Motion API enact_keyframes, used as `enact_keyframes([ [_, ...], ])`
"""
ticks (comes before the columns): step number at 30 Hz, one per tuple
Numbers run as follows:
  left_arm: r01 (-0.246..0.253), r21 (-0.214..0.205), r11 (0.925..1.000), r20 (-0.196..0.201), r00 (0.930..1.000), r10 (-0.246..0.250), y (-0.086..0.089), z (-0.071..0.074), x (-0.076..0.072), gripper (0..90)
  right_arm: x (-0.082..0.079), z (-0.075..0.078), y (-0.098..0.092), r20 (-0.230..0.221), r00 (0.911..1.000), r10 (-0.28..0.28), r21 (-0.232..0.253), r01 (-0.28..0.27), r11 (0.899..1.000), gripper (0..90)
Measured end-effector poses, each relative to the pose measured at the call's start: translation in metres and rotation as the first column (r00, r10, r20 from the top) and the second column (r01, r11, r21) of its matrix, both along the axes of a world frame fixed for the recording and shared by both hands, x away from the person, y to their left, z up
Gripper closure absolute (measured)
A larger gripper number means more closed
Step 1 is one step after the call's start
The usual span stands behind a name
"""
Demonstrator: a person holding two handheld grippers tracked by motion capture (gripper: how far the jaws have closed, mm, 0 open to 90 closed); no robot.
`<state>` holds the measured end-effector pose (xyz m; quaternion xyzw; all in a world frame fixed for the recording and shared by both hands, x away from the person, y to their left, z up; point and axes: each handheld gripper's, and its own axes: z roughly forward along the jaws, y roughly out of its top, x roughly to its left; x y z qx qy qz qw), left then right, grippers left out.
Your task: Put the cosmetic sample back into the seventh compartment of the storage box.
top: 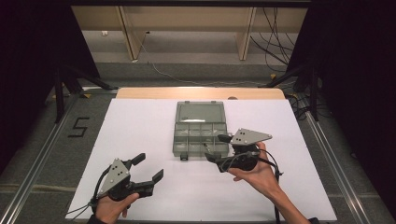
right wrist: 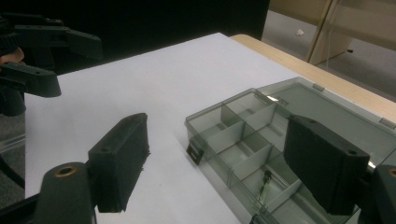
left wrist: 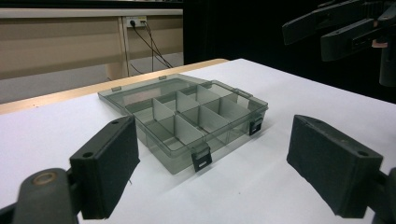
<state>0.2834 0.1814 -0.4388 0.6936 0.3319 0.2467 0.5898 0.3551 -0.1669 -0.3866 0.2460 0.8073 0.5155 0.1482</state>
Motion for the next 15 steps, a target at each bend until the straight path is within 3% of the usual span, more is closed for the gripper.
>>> enact_keyframes([
  [6, 0.018, 0.002, 0.9998, 0.021, 0.9996, -0.018, -0.001, 0.0, 0.002, 15.6, -0.002, -0.001, -0.004, 0.017, 0.9999, -0.001, 0.013, 0.001, 1.0, 21.5],
  [12, 0.008, 0.003, 1.0, 0.004, 1.0, -0.008, 0.0, 0.0, 0.0, 15.6, -0.004, -0.002, -0.01, -0.008, 0.9999, -0.01, 0.046, 0.011, 0.999, 20.1],
  [14, 0.02, 0.003, 0.9998, 0.02, 0.9996, -0.021, 0.0, 0.0, 0.002, 15.6, -0.005, -0.002, -0.012, -0.015, 0.9998, -0.013, 0.064, 0.014, 0.998, 20.1],
  [15, 0.023, 0.002, 0.9997, 0.022, 0.9995, -0.023, -0.001, 0.0, 0.002, 15.6, -0.005, -0.003, -0.013, 0.008, 0.9998, -0.02, 0.067, 0.02, 0.998, 20.0],
])
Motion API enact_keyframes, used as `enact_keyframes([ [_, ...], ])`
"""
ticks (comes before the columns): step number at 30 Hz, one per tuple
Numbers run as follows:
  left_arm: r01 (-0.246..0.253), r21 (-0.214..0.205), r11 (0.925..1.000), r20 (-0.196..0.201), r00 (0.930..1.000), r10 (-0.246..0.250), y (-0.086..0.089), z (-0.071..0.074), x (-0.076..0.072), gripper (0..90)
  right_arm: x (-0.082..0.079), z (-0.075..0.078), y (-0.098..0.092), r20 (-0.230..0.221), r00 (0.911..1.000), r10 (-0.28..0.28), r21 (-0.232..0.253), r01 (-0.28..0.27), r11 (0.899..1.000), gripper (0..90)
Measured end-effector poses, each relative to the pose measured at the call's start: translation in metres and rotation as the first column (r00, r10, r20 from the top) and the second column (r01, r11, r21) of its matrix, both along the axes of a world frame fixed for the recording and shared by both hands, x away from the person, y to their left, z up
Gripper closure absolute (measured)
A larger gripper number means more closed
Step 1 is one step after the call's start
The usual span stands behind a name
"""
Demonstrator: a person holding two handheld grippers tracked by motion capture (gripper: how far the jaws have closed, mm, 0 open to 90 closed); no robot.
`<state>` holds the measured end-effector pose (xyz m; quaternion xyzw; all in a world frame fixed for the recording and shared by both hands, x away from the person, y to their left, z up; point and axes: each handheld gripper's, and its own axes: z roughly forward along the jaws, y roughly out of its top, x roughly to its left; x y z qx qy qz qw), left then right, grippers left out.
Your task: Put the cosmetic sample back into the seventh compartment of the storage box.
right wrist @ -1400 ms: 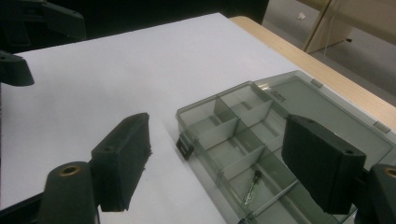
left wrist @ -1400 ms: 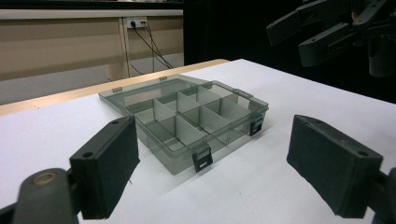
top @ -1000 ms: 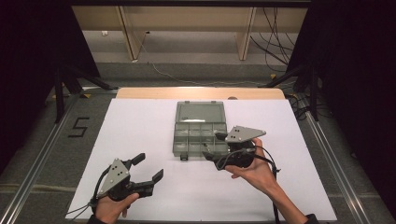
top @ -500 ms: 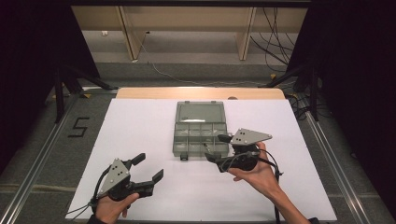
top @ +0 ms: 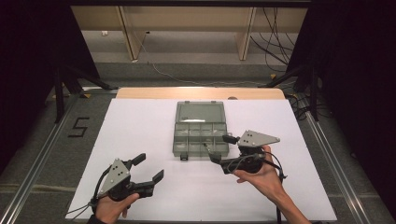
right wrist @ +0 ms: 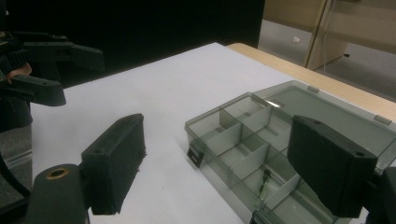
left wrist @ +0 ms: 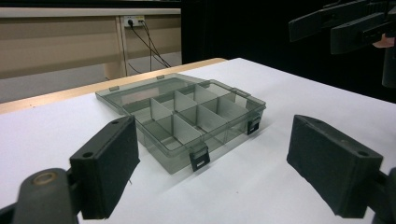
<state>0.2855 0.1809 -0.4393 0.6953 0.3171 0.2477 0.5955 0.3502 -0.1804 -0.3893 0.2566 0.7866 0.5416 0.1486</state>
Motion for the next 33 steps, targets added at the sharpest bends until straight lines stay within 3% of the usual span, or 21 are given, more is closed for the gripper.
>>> enact_keyframes([
  [3, 0.001, -0.001, 1.0, -0.003, 1.0, -0.001, 0.0, 0.0, 0.0, 15.6, -0.003, -0.001, -0.003, -0.021, 0.9998, -0.002, 0.008, 0.002, 1.0, 17.5],
  [4, -0.003, 0.005, 1.0, -0.004, 1.0, 0.003, 0.0, 0.0, 0.0, 15.6, -0.002, -0.002, -0.004, 0.012, 0.9998, -0.013, -0.004, 0.013, 1.0, 16.1],
  [7, -0.009, 0.007, 0.9999, -0.013, 0.9999, 0.009, 0.0, 0.0, -0.001, 15.6, -0.005, -0.004, -0.006, -0.013, 0.9998, -0.014, 0.008, 0.014, 1.0, 16.4],
  [11, -0.008, 0.007, 0.9999, -0.014, 0.9999, 0.008, 0.0, 0.0, -0.001, 15.6, -0.007, -0.006, -0.011, 0.013, 0.9996, -0.023, 0.012, 0.023, 1.0, 16.3],
  [21, -0.008, 0.007, 0.9999, -0.014, 0.9999, 0.008, 0.0, 0.0, -0.001, 15.6, -0.014, -0.011, -0.021, 0.011, 0.9984, -0.055, 0.044, 0.054, 0.998, 16.2],
  [23, -0.007, 0.008, 0.9999, -0.013, 0.9999, 0.008, 0.0, 0.0, -0.001, 15.6, -0.014, -0.013, -0.023, 0.037, 0.9972, -0.065, 0.057, 0.063, 0.996, 16.2],
  [24, -0.007, 0.008, 0.9999, -0.013, 0.9999, 0.007, 0.0, 0.0, -0.001, 15.7, -0.015, -0.013, -0.024, 0.012, 0.9976, -0.068, 0.05, 0.067, 0.996, 16.2],
  [30, 0.0, 0.005, 1.0, -0.003, 1.0, 0.0, 0.0, 0.0, 0.0, 15.6, -0.019, -0.016, -0.029, 0.017, 0.9974, -0.071, 0.074, 0.069, 0.995, 16.1],
  [31, 0.001, 0.003, 1.0, -0.003, 1.0, -0.001, 0.0, 0.0, 0.0, 15.6, -0.019, -0.017, -0.03, 0.039, 0.9961, -0.079, 0.082, 0.076, 0.994, 16.1],
  [33, -0.006, 0.007, 1.0, -0.013, 0.9999, 0.007, 0.0, 0.0, -0.001, 15.6, -0.021, -0.017, -0.032, 0.012, 0.9967, -0.08, 0.072, 0.079, 0.994, 16.1],
])
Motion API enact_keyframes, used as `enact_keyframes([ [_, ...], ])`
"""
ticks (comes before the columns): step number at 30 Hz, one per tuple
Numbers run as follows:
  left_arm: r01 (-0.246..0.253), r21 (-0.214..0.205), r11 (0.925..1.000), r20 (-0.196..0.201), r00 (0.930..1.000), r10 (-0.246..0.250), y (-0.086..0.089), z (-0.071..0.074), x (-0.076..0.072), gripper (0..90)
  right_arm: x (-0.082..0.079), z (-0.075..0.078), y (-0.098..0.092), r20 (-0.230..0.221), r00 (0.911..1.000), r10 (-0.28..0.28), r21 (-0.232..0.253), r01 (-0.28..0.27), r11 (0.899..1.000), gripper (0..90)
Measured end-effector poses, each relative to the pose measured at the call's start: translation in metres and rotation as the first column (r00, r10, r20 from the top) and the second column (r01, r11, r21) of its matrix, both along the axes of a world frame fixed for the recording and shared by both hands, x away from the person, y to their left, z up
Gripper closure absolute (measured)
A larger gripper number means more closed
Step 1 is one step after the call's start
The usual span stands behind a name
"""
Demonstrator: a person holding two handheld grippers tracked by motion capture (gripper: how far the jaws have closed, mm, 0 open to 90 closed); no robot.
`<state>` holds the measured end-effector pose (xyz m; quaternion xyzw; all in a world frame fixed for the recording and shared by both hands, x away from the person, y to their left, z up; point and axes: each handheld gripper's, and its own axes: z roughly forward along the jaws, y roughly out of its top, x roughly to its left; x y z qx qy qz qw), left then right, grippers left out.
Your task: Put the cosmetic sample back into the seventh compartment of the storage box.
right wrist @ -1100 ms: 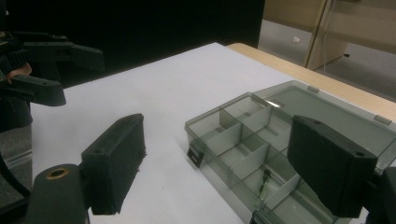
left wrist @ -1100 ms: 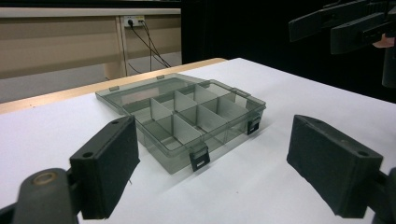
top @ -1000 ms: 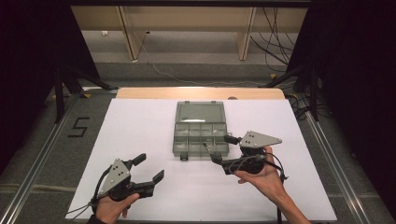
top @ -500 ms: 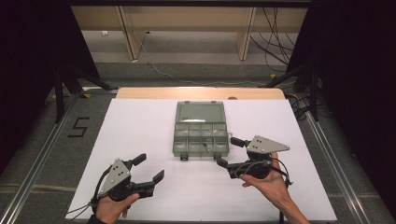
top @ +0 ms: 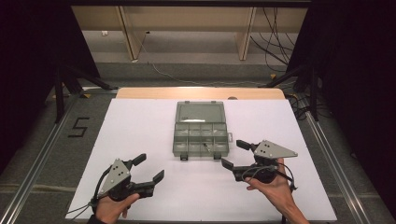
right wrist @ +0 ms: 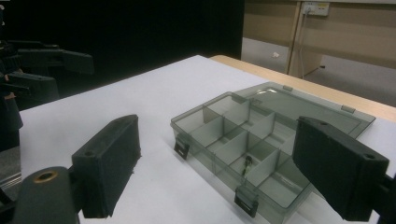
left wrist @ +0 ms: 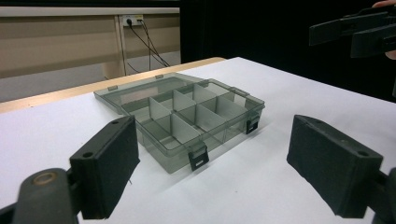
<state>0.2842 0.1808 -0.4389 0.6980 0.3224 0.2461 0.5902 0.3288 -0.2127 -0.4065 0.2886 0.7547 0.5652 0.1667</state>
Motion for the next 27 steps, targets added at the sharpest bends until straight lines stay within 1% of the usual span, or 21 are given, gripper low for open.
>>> enact_keyframes([
  [3, 0.0, 0.0, 1.0, -0.001, 1.0, 0.0, 0.0, 0.0, 0.0, 15.7, -0.002, -0.002, -0.002, 0.005, 0.9999, -0.012, 0.0, 0.012, 1.0, 16.1],
  [4, 0.0, -0.001, 1.0, -0.001, 1.0, 0.0, 0.0, 0.0, 0.0, 15.6, -0.002, -0.003, -0.002, 0.007, 1.0, -0.006, 0.02, 0.006, 1.0, 16.1],
  [5, 0.0, -0.001, 1.0, -0.001, 1.0, 0.0, 0.0, 0.0, 0.0, 15.6, -0.003, -0.003, -0.003, 0.0, 1.0, -0.002, 0.01, 0.002, 1.0, 16.1],
  [7, 0.001, 0.0, 1.0, 0.0, 1.0, -0.001, 0.0, 0.0, 0.0, 15.6, -0.004, -0.004, -0.005, -0.002, 1.0, -0.007, 0.01, 0.007, 1.0, 16.1],
  [10, 0.001, 0.0, 1.0, -0.001, 1.0, -0.001, 0.0, 0.0, 0.0, 15.6, -0.005, -0.006, -0.006, 0.01, 0.9999, -0.011, 0.02, 0.011, 1.0, 16.1],
  [12, 0.002, 0.001, 1.0, 0.0, 1.0, -0.002, 0.0, 0.0, 0.0, 15.6, -0.007, -0.007, -0.007, 0.004, 0.9999, -0.014, 0.018, 0.014, 1.0, 16.1],
  [13, 0.002, -0.001, 1.0, -0.001, 1.0, -0.002, 0.0, 0.0, 0.0, 15.6, -0.007, -0.008, -0.008, 0.006, 0.9999, -0.012, 0.014, 0.012, 1.0, 16.1],
  [14, 0.001, -0.001, 1.0, -0.002, 1.0, -0.001, 0.0, 0.0, 0.0, 15.7, -0.007, -0.008, -0.009, 0.005, 0.9998, -0.017, -0.003, 0.017, 1.0, 16.0],
  [15, 0.002, -0.002, 1.0, -0.003, 1.0, -0.002, -0.001, 0.0, 0.0, 15.6, -0.007, -0.008, -0.01, 0.01, 0.9998, -0.015, -0.002, 0.015, 1.0, 16.1],
  [16, 0.001, -0.004, 1.0, -0.004, 1.0, -0.001, -0.001, 0.0, -0.001, 15.6, -0.009, -0.007, -0.011, -0.006, 0.9998, -0.018, 0.0, 0.018, 1.0, 16.1],
  [19, 0.003, 0.0, 1.0, -0.002, 1.0, -0.003, 0.0, 0.0, -0.001, 15.6, -0.01, -0.008, -0.013, 0.004, 0.9996, -0.029, -0.006, 0.029, 1.0, 16.0],
  [20, 0.002, 0.001, 1.0, -0.002, 1.0, -0.002, 0.0, 0.0, -0.001, 15.6, -0.01, -0.009, -0.013, 0.006, 0.9997, -0.025, -0.004, 0.025, 1.0, 16.0],
  [21, 0.009, -0.007, 0.9999, 0.005, 0.9999, -0.009, 0.0, 0.0, 0.0, 15.6, -0.01, -0.01, -0.013, -0.001, 0.9996, -0.028, -0.001, 0.028, 1.0, 16.0],
  [22, -0.001, -0.002, 1.0, -0.007, 1.0, 0.001, 0.0, 0.0, -0.001, 15.7, -0.01, -0.01, -0.014, 0.0, 0.9996, -0.029, 0.001, 0.029, 1.0, 16.0],
  [24, 0.0, -0.002, 1.0, -0.006, 1.0, 0.0, -0.001, 0.0, -0.001, 15.6, -0.011, -0.012, -0.014, 0.001, 0.9995, -0.031, 0.004, 0.031, 1.0, 16.0],
  [25, 0.001, -0.003, 1.0, -0.006, 1.0, -0.001, -0.001, 0.0, -0.001, 15.6, -0.012, -0.012, -0.015, -0.001, 0.9993, -0.037, -0.006, 0.037, 0.999, 16.0],
  [26, 0.001, -0.004, 1.0, -0.006, 1.0, -0.001, -0.001, 0.0, -0.001, 15.6, -0.013, -0.013, -0.016, -0.002, 0.9992, -0.041, -0.001, 0.041, 0.999, 16.0],
  [27, 0.001, -0.004, 1.0, -0.006, 1.0, -0.001, -0.001, 0.0, -0.001, 15.6, -0.013, -0.014, -0.016, 0.007, 0.9988, -0.049, 0.002, 0.049, 0.999, 16.0],
])
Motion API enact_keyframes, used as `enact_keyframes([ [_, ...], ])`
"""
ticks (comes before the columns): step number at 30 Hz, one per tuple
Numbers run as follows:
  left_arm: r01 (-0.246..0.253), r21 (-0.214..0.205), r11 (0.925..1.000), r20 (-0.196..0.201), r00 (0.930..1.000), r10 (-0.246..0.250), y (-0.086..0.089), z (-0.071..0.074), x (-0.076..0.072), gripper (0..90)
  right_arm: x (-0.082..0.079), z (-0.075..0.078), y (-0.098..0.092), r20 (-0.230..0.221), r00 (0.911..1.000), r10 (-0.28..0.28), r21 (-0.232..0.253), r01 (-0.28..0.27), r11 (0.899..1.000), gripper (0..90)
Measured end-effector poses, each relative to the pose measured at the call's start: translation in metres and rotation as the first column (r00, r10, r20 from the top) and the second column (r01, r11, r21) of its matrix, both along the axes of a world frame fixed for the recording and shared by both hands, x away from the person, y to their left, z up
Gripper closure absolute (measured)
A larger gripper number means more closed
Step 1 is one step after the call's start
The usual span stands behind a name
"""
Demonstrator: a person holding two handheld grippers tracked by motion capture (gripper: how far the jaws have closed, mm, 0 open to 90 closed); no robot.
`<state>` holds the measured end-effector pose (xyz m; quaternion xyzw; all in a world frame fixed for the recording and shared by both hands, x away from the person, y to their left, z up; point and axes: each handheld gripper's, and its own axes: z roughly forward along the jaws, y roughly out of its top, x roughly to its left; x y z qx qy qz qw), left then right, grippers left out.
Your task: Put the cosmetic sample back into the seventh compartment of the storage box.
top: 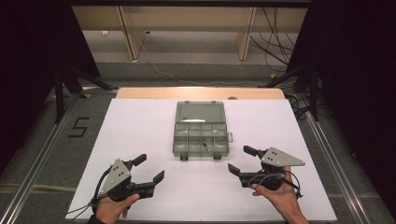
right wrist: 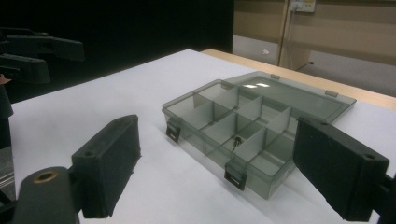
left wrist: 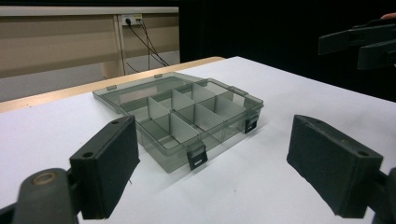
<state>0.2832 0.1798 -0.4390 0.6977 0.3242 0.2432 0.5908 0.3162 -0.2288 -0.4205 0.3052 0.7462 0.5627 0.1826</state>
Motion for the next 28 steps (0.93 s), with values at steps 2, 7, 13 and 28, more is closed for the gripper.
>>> enact_keyframes([
  [2, 0.001, 0.001, 1.0, -0.001, 1.0, -0.001, 0.0, 0.0, -0.0001, 15.6, -0.0009, -0.0012, -0.0008, -0.008, 0.9999, 0.007, -0.007, -0.007, 1.0, 16.0],
  [7, 0.0, 0.001, 1.0, -0.001, 1.0, 0.0, 0.0, 0.0, 0.0, 15.6, -0.0036, -0.0036, 0.0009, -0.007, 0.9999, 0.011, 0.003, -0.011, 1.0, 16.0],
  [13, 0.001, 0.002, 1.0, -0.001, 1.0, -0.001, -0.0002, 0.0, 0.0001, 15.6, -0.0057, -0.0044, 0.0014, 0.003, 1.0, 0.004, -0.019, -0.004, 1.0, 15.9],
  [28, 0.004, 0.006, 1.0, 0.0, 1.0, -0.004, -0.0004, 0.0, 0.0003, 15.6, -0.0047, -0.003, 0.001, 0.016, 0.9999, 0.004, -0.007, -0.004, 1.0, 16.0],
])
